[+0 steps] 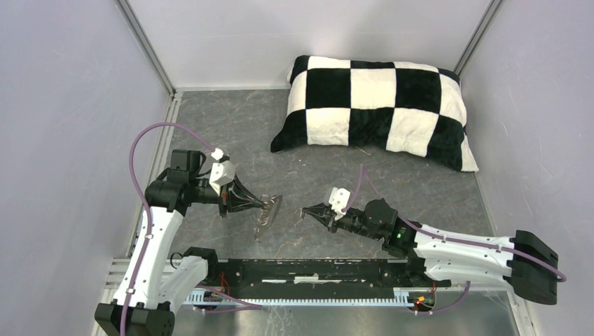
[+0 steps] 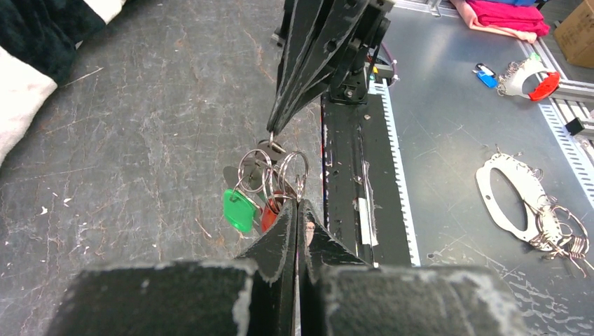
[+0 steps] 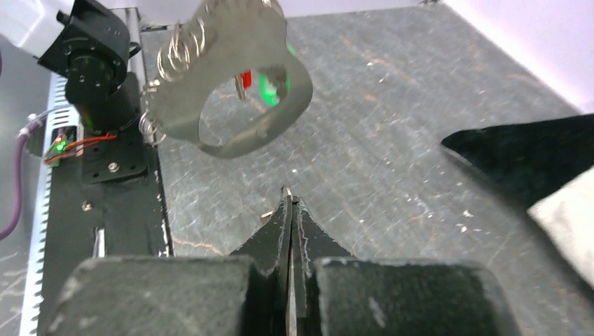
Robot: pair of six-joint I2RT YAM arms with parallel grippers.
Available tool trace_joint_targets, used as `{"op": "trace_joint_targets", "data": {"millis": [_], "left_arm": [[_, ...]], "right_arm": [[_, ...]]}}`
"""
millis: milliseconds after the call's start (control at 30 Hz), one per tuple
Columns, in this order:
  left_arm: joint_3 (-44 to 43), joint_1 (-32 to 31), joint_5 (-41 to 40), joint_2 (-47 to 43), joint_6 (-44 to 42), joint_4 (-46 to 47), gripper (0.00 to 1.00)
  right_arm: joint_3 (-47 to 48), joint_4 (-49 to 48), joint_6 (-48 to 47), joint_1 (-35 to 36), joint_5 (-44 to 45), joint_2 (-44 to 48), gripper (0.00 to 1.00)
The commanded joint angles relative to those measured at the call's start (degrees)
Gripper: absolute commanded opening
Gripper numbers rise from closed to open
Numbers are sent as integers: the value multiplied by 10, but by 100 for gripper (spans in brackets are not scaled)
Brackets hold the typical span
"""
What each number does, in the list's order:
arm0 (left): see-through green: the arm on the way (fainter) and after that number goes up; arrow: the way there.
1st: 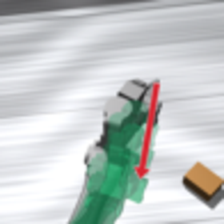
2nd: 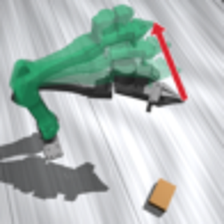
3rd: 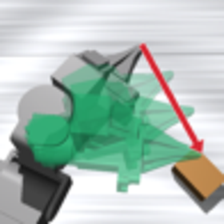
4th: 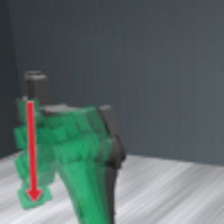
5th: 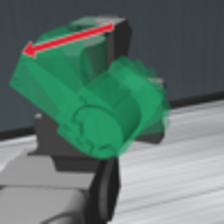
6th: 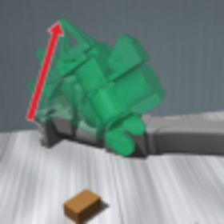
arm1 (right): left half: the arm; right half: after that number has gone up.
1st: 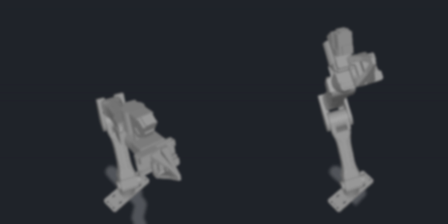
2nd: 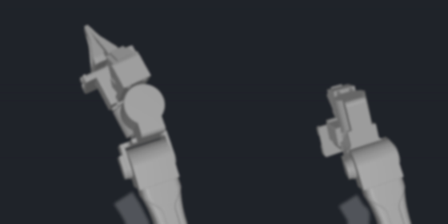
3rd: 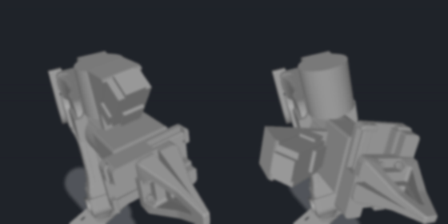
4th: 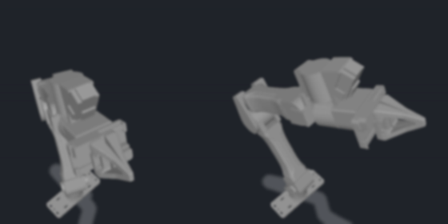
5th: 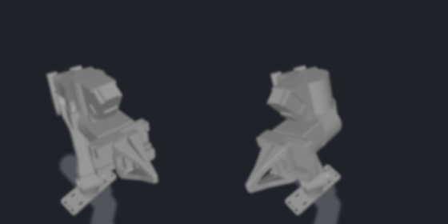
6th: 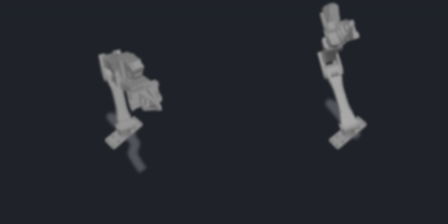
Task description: Put the keys on the keyring
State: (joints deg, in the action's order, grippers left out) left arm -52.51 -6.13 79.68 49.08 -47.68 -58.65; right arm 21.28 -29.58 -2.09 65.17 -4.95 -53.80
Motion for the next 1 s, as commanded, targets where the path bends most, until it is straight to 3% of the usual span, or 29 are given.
{"op": "trace_joint_targets", "data": {"millis": [0,233,500,800,967], "left_arm": [[0,-1,30,-5,-3,-1,2],[3,-1,48,-15,1,1,2],[-23,-35,25,-64,-142,4,2],[-64,-37,18,-28,-197,29,2],[-97,-39,29,-17,-250,31,2]], "right_arm": [[53,26,-65,53,128,22,0],[128,37,-148,122,199,-6,0],[215,74,-137,124,147,-13,0],[270,111,-83,129,54,-16,0],[325,162,-75,130,51,-44,0]]}}
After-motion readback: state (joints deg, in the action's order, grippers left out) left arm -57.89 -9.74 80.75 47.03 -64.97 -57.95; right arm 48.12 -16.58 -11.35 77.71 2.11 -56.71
